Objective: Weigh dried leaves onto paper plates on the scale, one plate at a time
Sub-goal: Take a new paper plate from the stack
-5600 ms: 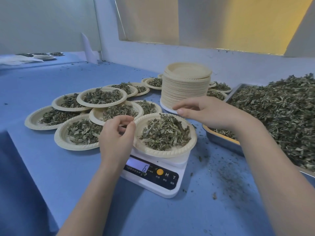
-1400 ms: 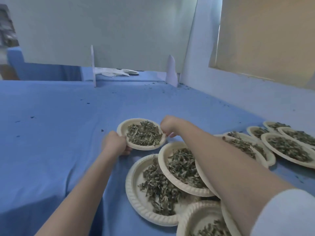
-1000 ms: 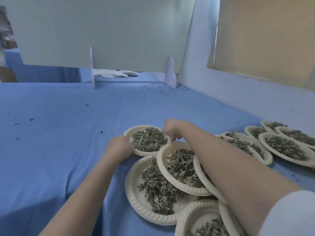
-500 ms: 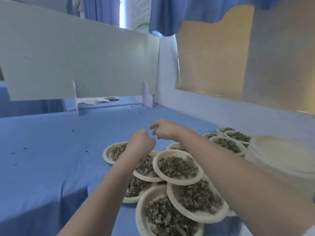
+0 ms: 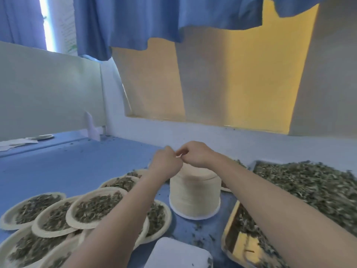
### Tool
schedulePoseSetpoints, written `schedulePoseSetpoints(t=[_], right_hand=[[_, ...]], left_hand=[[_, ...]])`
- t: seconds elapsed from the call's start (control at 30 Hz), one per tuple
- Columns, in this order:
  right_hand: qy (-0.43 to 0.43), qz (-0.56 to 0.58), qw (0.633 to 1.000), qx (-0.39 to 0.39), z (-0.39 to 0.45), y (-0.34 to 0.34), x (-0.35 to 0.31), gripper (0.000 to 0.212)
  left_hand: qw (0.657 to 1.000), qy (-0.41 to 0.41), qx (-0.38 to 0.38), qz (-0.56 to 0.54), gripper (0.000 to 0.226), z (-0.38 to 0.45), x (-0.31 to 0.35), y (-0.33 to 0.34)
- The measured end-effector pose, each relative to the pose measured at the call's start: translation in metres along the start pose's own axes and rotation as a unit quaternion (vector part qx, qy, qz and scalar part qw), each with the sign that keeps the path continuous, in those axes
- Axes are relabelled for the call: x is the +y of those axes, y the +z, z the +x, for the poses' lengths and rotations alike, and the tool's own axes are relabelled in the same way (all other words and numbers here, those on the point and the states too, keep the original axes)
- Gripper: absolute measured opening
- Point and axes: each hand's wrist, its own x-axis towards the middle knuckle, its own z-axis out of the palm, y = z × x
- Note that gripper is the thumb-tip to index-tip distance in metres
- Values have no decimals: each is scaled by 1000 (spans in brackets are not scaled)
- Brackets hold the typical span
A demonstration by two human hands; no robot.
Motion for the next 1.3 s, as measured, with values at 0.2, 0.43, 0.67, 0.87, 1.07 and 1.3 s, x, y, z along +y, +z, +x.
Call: schedulePoseSetpoints(t=[0.2, 0.43, 0.67, 0.87, 1.07, 1.3], right_hand=[[104, -86, 990, 32, 10, -3, 72, 16], [157, -68, 984, 53, 15, 9, 102, 33], [159, -13, 977, 138, 13, 4, 109, 37], [108, 31, 979, 169, 3, -8, 96, 36], [82, 122, 972, 182, -40, -11, 73, 36], [55, 130, 983, 113, -125, 33, 57, 40]], left_hand=[[994, -74, 31, 80, 32, 42, -6, 36], [994, -103, 37, -11, 41, 59, -29, 48], [996, -60, 8, 65, 35, 63, -25, 66], [991, -24, 12, 128, 7, 51, -12, 50], [1000, -22, 7, 16, 17, 6, 2, 7], [999, -44, -18, -27, 16, -92, -44, -10]])
